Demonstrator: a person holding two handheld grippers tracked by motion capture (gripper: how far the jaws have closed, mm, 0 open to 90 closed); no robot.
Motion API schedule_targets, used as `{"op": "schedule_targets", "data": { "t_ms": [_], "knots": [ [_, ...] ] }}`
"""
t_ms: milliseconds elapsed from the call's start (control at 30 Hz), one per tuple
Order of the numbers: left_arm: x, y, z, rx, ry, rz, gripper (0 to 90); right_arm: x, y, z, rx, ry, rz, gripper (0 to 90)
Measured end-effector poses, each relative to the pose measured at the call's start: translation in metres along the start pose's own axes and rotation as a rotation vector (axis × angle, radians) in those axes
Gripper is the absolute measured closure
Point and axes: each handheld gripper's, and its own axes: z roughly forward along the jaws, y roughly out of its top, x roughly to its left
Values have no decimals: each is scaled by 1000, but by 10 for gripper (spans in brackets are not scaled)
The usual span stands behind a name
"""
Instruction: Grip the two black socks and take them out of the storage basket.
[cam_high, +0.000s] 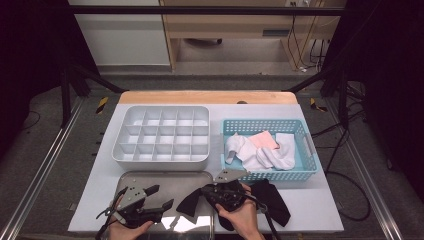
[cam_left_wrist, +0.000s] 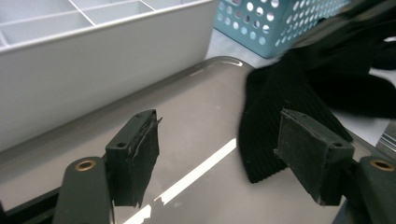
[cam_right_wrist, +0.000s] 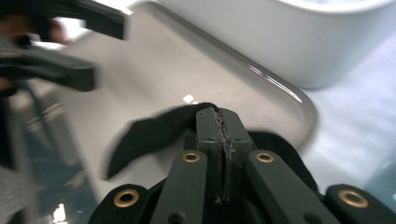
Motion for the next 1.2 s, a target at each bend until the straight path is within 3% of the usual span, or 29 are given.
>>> {"op": "schedule_targets", "data": {
  "t_ms": [133, 333, 633, 833, 900, 967, 1100, 1200],
  "knots": [
    [-4, -1, 5, 20, -18, 7, 292, -7, -3, 14, 20, -67, -5, 880],
    [-9, -4, 10, 40, -27, 24, 303, -9, -3, 20, 9, -103, -16, 852],
    [-11, -5, 17, 69, -27, 12, 452, -3, -3, 0, -55, -65, -35, 726],
    [-14, -1, 16, 50, -15, 10, 540, 3, -15, -17, -71, -50, -53, 673],
    [-18, 3, 16, 53, 2, 18, 547, 2, -21, -22, -71, -51, -48, 657],
    [-26, 7, 18, 50, 20, 54, 546, 2, -27, -28, -70, -53, -44, 637],
    [-42, 11, 29, 76, 11, 74, 511, 4, -39, -35, -70, -47, -30, 605],
    [-45, 10, 37, 99, 3, 76, 459, 7, -49, -37, -66, -42, -31, 562]
  ]
}}
